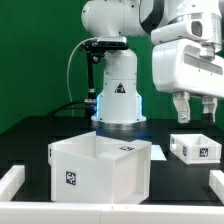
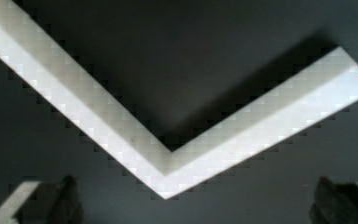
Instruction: Assemble drawer
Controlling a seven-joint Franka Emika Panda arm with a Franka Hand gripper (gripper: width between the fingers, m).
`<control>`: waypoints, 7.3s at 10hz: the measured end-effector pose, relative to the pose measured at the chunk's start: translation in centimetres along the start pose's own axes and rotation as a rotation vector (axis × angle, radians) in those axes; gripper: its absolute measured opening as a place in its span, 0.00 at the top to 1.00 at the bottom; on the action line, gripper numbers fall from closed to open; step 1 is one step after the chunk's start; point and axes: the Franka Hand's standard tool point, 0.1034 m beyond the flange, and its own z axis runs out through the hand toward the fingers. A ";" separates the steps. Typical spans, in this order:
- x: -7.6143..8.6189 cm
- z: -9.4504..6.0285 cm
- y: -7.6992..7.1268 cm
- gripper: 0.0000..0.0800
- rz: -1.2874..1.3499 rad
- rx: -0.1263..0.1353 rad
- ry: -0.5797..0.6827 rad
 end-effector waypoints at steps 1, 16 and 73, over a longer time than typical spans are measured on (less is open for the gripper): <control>0.0 0.0 -0.1 0.19 -0.001 0.001 0.000; 14.1 7.2 6.4 0.19 -0.025 0.001 -0.196; -1.6 6.7 3.0 0.19 -0.127 0.152 -0.980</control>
Offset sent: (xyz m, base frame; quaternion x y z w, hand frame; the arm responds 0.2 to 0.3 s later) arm 0.0528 0.0042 0.0079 -0.1112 -0.0954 -0.0150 0.9891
